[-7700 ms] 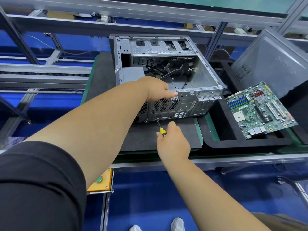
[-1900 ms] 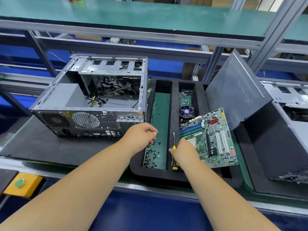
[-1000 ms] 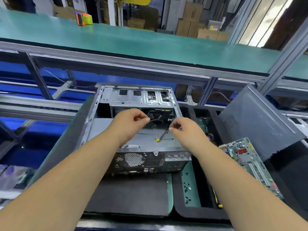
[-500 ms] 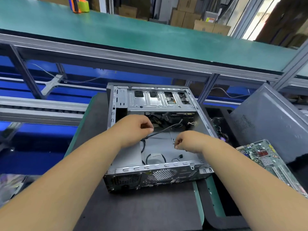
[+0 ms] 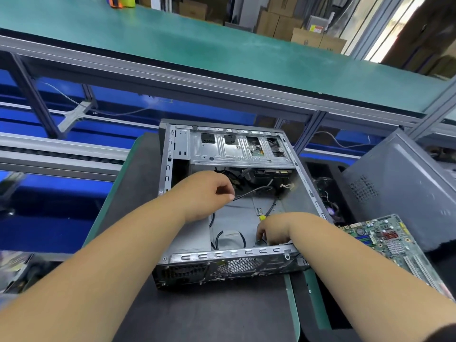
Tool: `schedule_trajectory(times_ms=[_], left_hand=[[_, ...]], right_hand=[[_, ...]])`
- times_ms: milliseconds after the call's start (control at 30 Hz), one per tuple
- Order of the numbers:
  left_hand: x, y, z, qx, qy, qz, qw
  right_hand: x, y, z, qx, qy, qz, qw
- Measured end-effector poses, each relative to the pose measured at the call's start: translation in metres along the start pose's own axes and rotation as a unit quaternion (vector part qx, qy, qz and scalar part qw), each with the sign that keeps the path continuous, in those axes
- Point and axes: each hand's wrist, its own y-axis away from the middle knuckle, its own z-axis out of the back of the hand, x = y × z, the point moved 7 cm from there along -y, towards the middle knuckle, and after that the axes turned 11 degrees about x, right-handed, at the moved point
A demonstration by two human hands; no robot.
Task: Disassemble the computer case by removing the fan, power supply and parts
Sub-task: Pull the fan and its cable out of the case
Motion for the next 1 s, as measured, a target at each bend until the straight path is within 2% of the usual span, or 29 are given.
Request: schedule_trajectory(times_ms=[133,233,300,400,500,600,833,933,1000], left_hand=[[-0.002,0.000,0.000,-0.005,0.007,0.002,1.000],[-0.003,-0.001,-0.001,-0.002,0.020,0.005,1.000],[-0.006,-0.001,-0.002,-0.003,0.029,0.009,1.000],[-0.011,-0.004,-0.002,-0.011,0.038,0.019,0.999],[-0.016,-0.007,-0.004,-0.028,0.050,0.040,0.998],[-0.019,-0.012,-0.010,-0.026,0.059,0.070,0.995],[-0.029,-0.025,-0.042,0.114,-0.028,0.113,0.987],[-0.032,-0.031,-0.048,0.102,-0.085,0.125,0.983],[-0.032,-0.033,-0.052,0.088,-0.065,0.132,0.985]], right_hand=[[0.001,0.004,0.003,-0.017,0.013,-0.012,1.000],[-0.006,0.015,0.016,-0.080,-0.009,-0.010,0.997],[-0.015,0.026,0.027,-0.141,-0.067,0.010,0.988],[-0.031,0.042,0.036,-0.210,-0.285,0.082,0.932],[-0.038,0.057,0.040,-0.239,-0.388,0.148,0.878],[-0.039,0.073,0.047,-0.259,-0.427,0.197,0.844],[-0.038,0.119,0.060,-0.296,-0.460,0.294,0.784],[-0.043,0.141,0.068,-0.327,-0.468,0.328,0.752],[-0.049,0.154,0.073,-0.355,-0.471,0.341,0.732]])
